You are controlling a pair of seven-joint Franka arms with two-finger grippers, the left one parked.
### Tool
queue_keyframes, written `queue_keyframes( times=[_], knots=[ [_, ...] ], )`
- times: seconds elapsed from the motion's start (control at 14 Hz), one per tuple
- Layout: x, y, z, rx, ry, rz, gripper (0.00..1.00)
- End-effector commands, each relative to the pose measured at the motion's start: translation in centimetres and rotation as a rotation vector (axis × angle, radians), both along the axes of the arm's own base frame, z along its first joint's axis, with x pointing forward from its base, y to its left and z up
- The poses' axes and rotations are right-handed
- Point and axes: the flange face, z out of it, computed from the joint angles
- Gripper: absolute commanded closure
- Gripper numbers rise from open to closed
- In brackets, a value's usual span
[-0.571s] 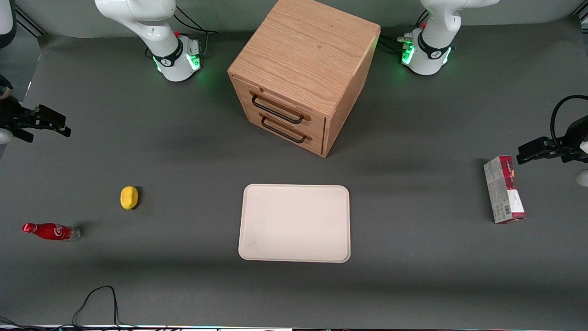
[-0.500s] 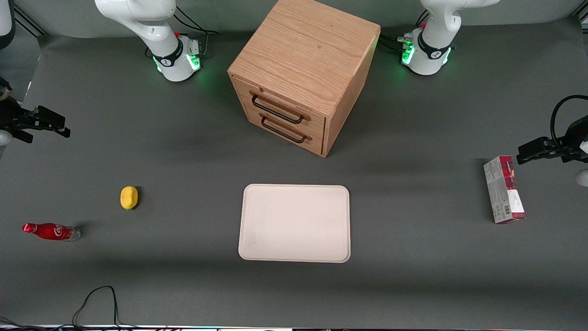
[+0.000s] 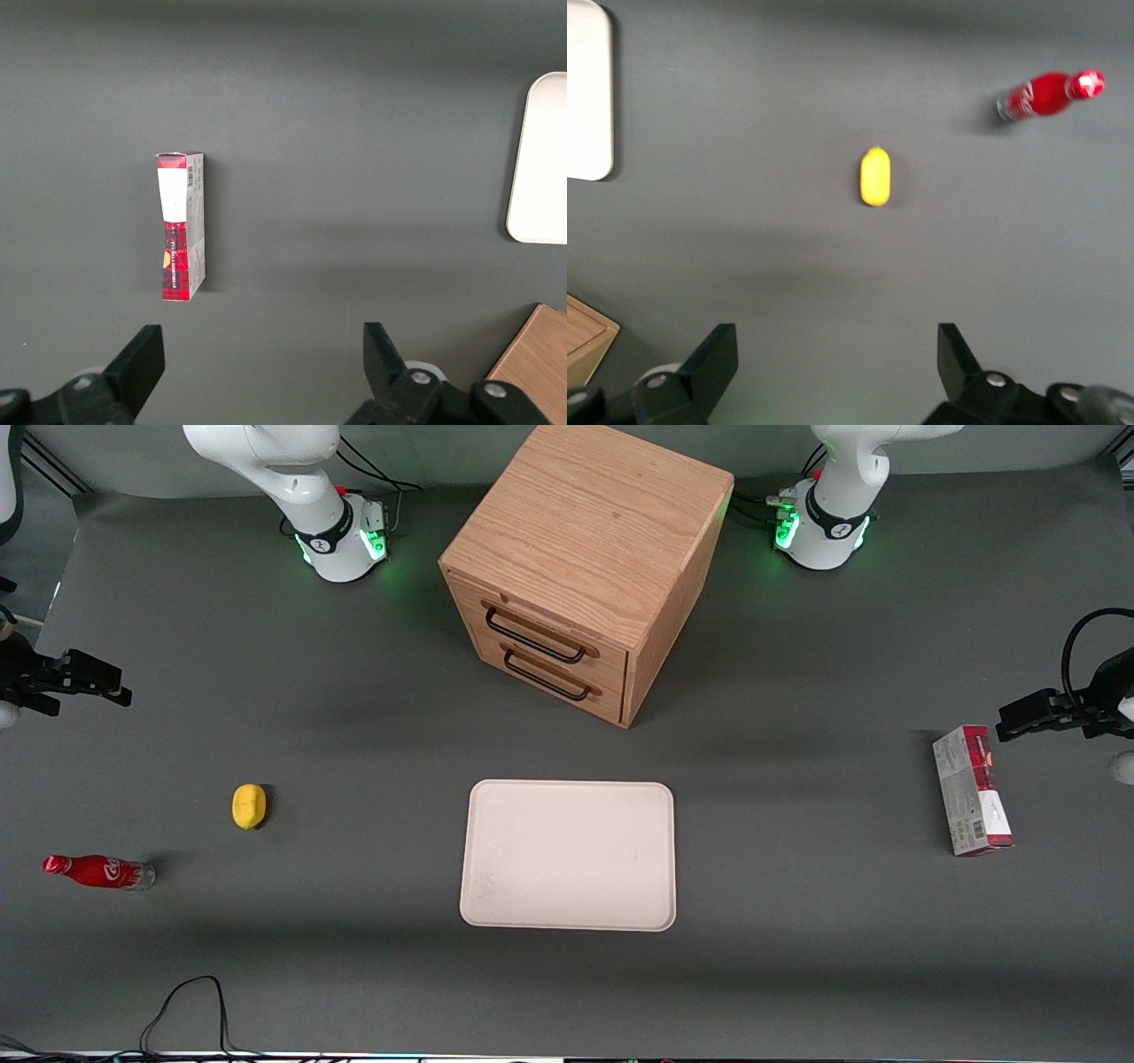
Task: Place coke bottle on tray
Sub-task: 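Move the right gripper down over the red Coca-Cola bottle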
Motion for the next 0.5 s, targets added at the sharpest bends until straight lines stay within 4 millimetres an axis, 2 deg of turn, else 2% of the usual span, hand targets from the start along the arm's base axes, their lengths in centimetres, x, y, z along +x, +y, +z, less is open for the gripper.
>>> queue_keyframes(
  times=[0.0, 0.21, 0.43],
  knots=[
    [2.2, -4.3, -0.1, -0.025, 0.019, -0.052, 0.00],
    [5.5, -9.8, -2.0, -0.046, 0.015, -0.115, 0.00],
    [8.0, -14.7, -4.5, -0.056, 0.013, -0.077, 0.00]
  ],
)
